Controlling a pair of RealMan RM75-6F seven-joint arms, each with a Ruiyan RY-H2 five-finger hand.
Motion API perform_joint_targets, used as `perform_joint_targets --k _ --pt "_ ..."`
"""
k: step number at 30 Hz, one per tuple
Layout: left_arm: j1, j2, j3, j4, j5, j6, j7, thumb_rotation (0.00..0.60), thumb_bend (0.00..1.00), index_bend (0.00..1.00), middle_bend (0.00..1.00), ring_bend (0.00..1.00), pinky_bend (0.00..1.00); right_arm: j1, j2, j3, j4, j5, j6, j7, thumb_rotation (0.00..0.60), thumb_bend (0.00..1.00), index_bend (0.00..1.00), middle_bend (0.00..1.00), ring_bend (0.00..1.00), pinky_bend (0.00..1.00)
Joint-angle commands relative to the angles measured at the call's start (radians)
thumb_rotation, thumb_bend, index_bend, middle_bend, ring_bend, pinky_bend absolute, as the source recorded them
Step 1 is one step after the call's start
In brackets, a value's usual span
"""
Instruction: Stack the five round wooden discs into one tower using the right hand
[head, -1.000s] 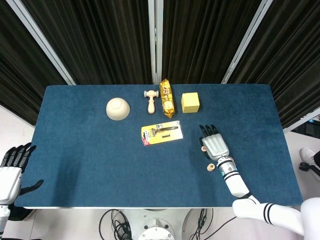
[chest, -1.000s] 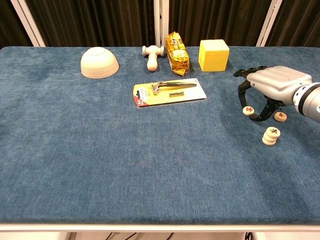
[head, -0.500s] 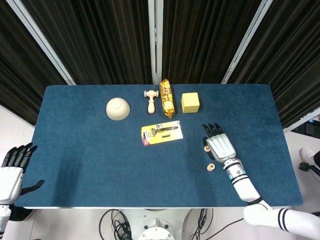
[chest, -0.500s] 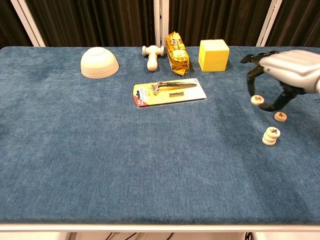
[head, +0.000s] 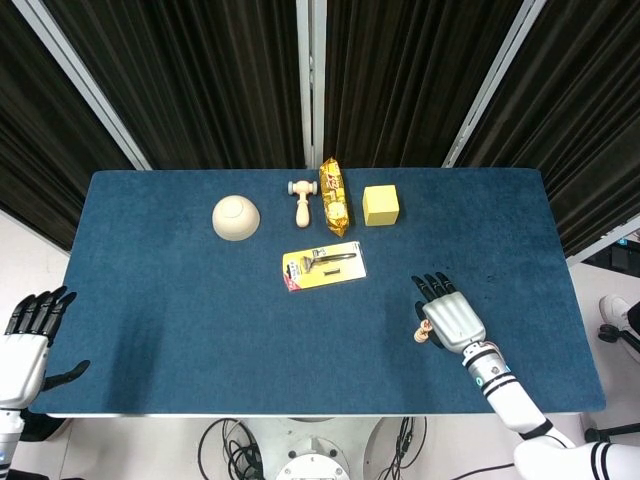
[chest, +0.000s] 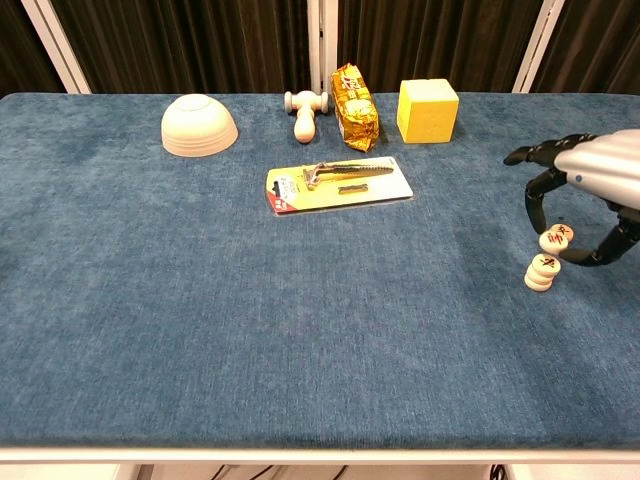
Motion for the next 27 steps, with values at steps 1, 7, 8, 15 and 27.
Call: perform_joint_targets --k 1,7,8,15,27 --pt "0.001 0.001 0.000 0.000 0.001 0.002 -0.003 0.600 0.14 0.08 0.00 0.00 0.00 -0.001 -0.006 -0.006 -0.001 0.004 -0.002 -0.010 0.600 0.24 0.56 0.05 0.00 0.00" --pt "0.001 0.002 0.000 0.002 0.002 0.003 -0.008 0.600 0.14 0.08 0.00 0.00 0.00 -0.003 -0.010 -0.012 -0.005 0.005 0.001 -0.025 0.600 0.24 0.56 0.05 0.00 0.00" --pt "0.001 0.001 -0.001 0.003 0.002 0.003 -0.009 0.600 0.14 0.08 0.00 0.00 0.00 -0.004 -0.009 -0.013 -0.007 0.002 0.003 -0.025 0.600 0.24 0.56 0.05 0.00 0.00" --pt "0.000 0.001 0.000 0.003 0.002 0.002 -0.007 0.600 0.14 0.08 0.00 0.00 0.00 -0.006 -0.010 -0.015 -0.007 -0.005 0.002 -0.022 0.600 0.24 0.55 0.05 0.00 0.00" --pt "0.000 0.001 0.000 0.004 -0.001 -0.001 -0.009 0.600 0.14 0.08 0.00 0.00 0.00 -0.005 -0.017 -0.017 0.000 -0.002 -0.001 -0.031 0.600 0.23 0.50 0.05 0.00 0.00"
